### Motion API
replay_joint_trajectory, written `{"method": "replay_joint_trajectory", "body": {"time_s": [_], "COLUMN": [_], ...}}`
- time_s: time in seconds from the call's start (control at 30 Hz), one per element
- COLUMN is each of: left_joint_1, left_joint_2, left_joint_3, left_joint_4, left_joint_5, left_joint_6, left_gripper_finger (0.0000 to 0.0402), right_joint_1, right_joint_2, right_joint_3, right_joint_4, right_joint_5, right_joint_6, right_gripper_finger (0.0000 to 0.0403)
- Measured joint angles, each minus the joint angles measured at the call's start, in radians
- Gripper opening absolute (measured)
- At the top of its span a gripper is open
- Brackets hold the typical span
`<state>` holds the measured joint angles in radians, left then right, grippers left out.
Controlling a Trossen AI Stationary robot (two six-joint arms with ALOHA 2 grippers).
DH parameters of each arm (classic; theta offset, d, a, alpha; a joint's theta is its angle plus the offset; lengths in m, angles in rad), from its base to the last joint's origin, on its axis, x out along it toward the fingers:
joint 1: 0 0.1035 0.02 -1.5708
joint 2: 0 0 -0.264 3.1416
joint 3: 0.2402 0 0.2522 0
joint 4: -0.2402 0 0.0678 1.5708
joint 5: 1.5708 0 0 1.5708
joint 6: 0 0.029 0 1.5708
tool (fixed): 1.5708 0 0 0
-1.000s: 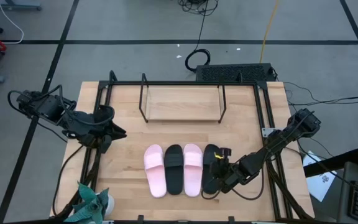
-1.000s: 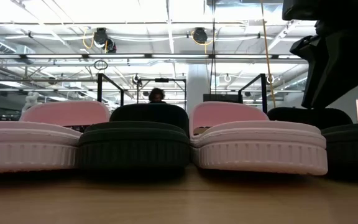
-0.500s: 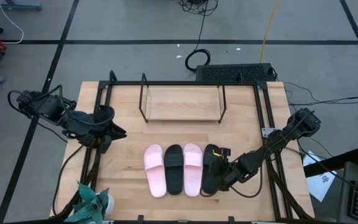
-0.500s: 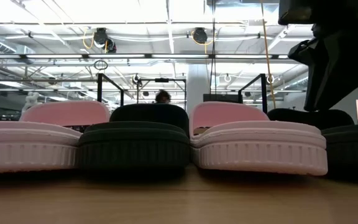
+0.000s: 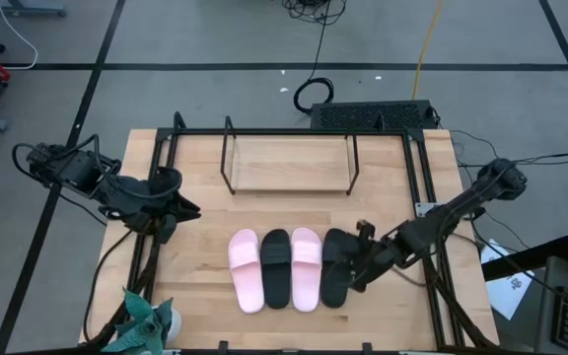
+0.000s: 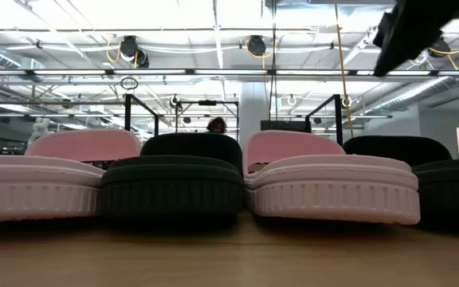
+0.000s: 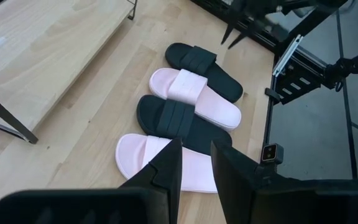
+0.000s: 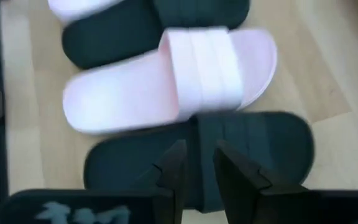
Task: Pick and place slides into the shelf
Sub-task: Put the right black slide on the shelf
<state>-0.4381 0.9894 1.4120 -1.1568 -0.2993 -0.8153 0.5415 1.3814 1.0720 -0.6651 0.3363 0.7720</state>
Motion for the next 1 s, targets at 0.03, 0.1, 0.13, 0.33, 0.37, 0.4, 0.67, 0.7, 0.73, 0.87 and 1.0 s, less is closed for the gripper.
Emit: {"method": "replay_joint_trajectory", "body": {"time_s": [0.03,0.1,0.13,0.33,0.37,0.4,0.67,0.7,0.73,0.87,1.0], "left_joint_1": [0.000,0.000,0.000,0.000,0.000,0.000,0.000,0.000,0.000,0.000,0.000], "left_joint_2": [0.000,0.000,0.000,0.000,0.000,0.000,0.000,0.000,0.000,0.000,0.000], "left_joint_3": [0.000,0.000,0.000,0.000,0.000,0.000,0.000,0.000,0.000,0.000,0.000], "left_joint_4": [0.000,0.000,0.000,0.000,0.000,0.000,-0.001,-0.001,-0.001,-0.001,-0.002], "left_joint_5": [0.000,0.000,0.000,0.000,0.000,0.000,0.000,-0.003,-0.008,-0.017,-0.017], "left_joint_6": [0.001,0.001,0.001,0.001,0.001,0.001,0.001,0.001,0.001,0.001,0.001], "left_gripper_finger": [0.0086,0.0086,0.0086,0.0086,0.0086,0.0086,0.0086,0.0086,0.0086,0.0086,0.0086], "right_joint_1": [-0.007,-0.027,-0.038,-0.124,-0.138,-0.152,-0.254,-0.267,-0.279,-0.316,-0.348], "right_joint_2": [-0.017,-0.049,-0.061,-0.116,-0.119,-0.125,-0.159,-0.162,-0.164,-0.162,-0.156], "right_joint_3": [-0.006,-0.023,-0.033,-0.138,-0.158,-0.180,-0.279,-0.280,-0.281,-0.281,-0.282], "right_joint_4": [0.000,-0.002,-0.001,0.026,0.036,0.058,0.235,0.221,0.209,0.180,0.150], "right_joint_5": [0.000,-0.015,-0.038,-0.238,-0.265,-0.292,-0.420,-0.419,-0.420,-0.420,-0.422], "right_joint_6": [-0.003,-0.010,-0.014,0.007,0.008,0.007,-0.052,-0.064,-0.080,-0.161,-0.216], "right_gripper_finger": [0.0071,0.0071,0.0071,0.0086,0.0095,0.0106,0.0184,0.0189,0.0191,0.0193,0.0190]}}
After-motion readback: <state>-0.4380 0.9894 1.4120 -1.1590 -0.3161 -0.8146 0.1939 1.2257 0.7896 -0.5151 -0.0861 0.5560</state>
